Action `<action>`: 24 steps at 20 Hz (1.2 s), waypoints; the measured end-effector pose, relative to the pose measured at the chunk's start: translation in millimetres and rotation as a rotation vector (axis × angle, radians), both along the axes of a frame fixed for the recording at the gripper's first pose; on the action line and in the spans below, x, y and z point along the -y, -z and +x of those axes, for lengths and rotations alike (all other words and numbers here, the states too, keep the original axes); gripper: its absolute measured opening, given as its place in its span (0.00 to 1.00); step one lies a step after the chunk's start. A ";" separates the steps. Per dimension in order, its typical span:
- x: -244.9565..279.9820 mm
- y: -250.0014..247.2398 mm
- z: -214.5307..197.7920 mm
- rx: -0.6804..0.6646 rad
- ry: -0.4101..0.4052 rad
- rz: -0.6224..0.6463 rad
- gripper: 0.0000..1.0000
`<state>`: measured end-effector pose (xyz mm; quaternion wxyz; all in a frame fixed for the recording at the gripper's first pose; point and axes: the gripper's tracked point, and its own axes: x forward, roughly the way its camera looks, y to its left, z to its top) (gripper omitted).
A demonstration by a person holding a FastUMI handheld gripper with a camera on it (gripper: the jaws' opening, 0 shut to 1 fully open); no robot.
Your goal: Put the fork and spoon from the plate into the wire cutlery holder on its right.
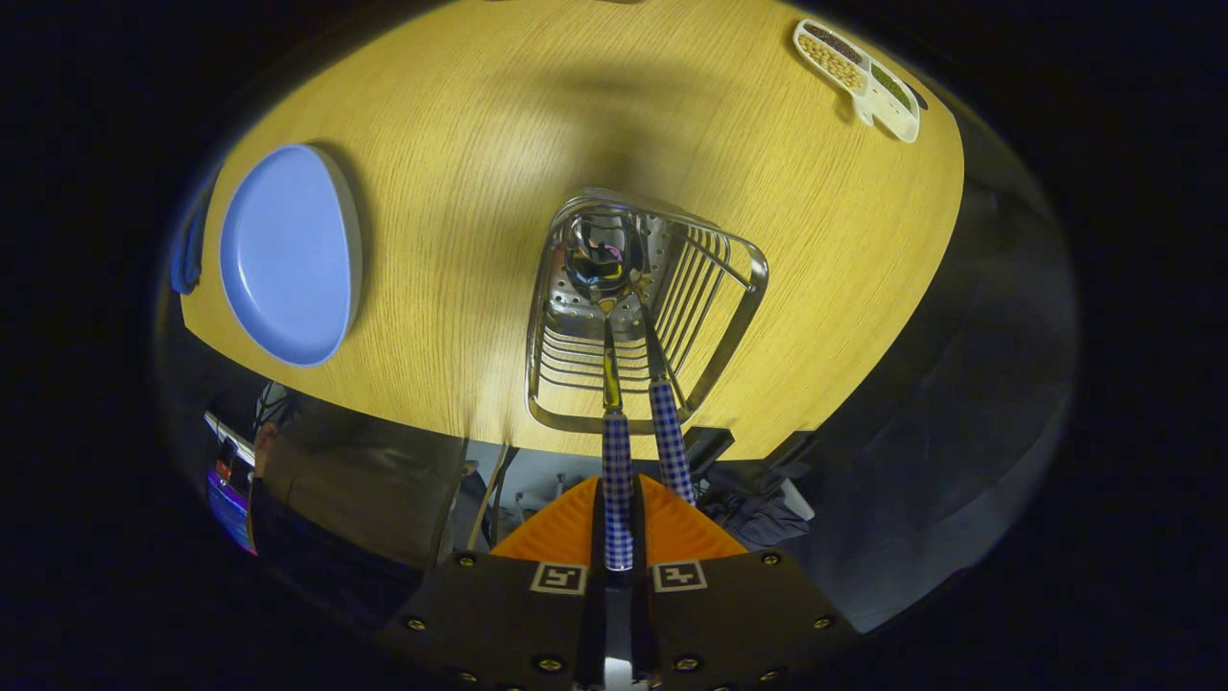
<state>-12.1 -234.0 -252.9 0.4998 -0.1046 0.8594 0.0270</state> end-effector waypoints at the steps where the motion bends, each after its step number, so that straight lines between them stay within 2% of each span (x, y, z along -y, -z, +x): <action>1: 0.8 1.6 2.7 0.016 0.002 -0.002 0.11; 6: 5.0 -7.2 13.2 0.092 0.005 0.002 0.14; 7: 4.3 -12.6 16.3 0.124 0.004 0.001 0.18; 10: -0.5 -29.0 31.1 0.287 0.034 0.033 0.18; 15: -34.8 -84.1 55.1 0.739 0.145 0.156 0.18; 21: -87.2 -158.1 43.6 1.162 0.146 0.237 0.18; 23: -110.7 -184.0 50.2 1.364 0.158 0.273 0.18; 24: -124.1 -195.8 54.0 1.490 0.190 0.295 0.18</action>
